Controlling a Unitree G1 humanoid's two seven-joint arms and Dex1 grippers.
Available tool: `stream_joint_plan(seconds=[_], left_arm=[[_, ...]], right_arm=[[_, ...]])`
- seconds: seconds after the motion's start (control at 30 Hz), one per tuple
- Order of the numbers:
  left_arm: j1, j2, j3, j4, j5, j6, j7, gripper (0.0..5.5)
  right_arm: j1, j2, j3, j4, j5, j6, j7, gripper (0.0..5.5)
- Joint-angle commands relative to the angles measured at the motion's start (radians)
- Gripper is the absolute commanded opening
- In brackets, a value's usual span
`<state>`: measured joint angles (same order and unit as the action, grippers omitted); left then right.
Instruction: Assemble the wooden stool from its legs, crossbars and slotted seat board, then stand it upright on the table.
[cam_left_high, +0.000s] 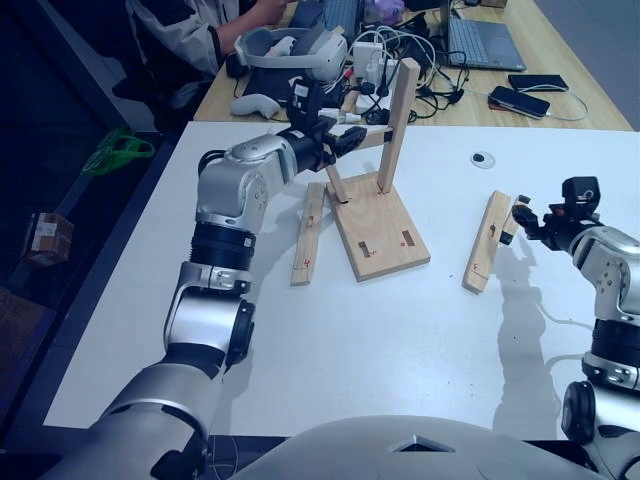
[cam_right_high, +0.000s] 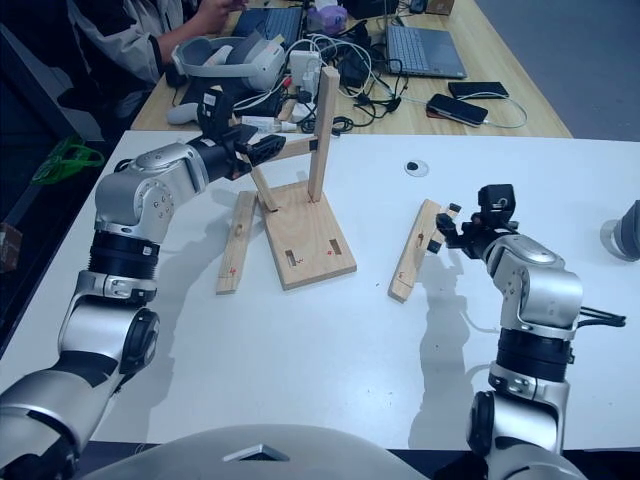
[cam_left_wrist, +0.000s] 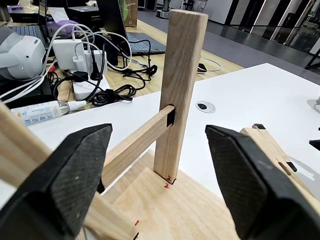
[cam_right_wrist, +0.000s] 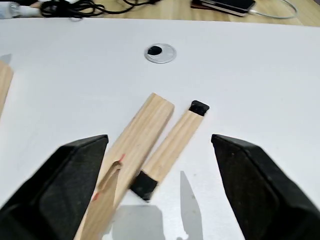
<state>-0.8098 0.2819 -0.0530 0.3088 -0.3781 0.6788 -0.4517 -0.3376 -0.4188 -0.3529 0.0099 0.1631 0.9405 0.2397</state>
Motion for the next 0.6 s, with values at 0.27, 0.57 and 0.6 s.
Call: stream_joint_plan(seconds=[0.27,0.57,0.6], left_arm=[[0.086,-0.036,0.004,-0.211,-0.003,0.091,0.022,3.45],[0.079,-0.046,0.021,-0.227,0.002,0.109,0.039,3.45],[0.080,-0.047,0.022,-0.226,0.002,0.109,0.040,3.45]], right_arm=[[-0.117,0.066,-0.060,0.377,-0.010,-0.195,-0.195,3.83],[-0.075,0.124,0.004,0.344,0.001,-0.173,-0.195,3.83],[-0.075,0.127,0.006,0.346,0.005,-0.165,-0.193,3.83]])
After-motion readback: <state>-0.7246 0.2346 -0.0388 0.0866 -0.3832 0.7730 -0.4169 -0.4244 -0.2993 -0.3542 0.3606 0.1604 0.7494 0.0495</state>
